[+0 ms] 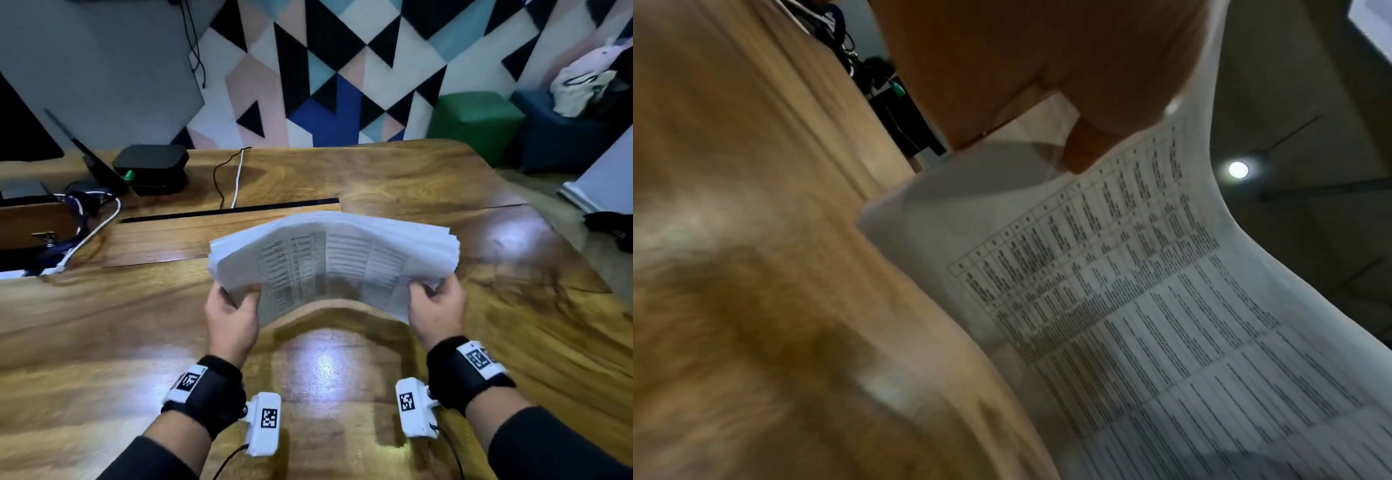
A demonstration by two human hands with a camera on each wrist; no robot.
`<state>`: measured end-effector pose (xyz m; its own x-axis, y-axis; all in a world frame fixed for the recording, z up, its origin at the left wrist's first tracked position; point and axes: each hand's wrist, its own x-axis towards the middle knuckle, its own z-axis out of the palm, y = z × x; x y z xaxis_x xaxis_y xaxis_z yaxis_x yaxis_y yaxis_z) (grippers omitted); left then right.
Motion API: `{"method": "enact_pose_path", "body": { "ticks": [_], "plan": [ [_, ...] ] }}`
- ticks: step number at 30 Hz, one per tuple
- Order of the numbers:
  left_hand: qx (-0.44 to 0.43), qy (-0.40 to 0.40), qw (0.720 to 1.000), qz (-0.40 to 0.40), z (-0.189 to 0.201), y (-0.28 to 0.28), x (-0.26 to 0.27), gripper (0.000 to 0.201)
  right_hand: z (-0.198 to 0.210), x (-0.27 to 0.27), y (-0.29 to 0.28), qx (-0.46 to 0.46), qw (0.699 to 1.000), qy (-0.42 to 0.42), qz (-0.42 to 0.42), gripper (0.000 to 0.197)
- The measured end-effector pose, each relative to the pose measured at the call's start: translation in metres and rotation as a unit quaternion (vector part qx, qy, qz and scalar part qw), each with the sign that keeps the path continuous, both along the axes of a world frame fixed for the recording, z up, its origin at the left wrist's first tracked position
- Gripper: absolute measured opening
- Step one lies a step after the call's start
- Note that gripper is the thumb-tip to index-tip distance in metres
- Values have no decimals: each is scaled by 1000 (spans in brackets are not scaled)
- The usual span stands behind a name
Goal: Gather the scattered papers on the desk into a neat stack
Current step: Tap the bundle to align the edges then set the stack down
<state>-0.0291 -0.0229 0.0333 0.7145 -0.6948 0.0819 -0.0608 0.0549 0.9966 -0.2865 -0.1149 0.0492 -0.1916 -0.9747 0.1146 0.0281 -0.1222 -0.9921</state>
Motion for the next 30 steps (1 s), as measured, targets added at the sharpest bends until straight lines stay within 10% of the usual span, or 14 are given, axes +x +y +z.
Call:
{"method": "enact_pose_path", "body": {
  "ticks": [17,30],
  "plan": [
    [-100,73,978,170,22,-17,-2,25,25,2,-9,-39,995,18,-87,18],
    [-111,21,991,67,9,-8,1,15,14,-9,-9,-59,998,34,0,29]
  ]
}}
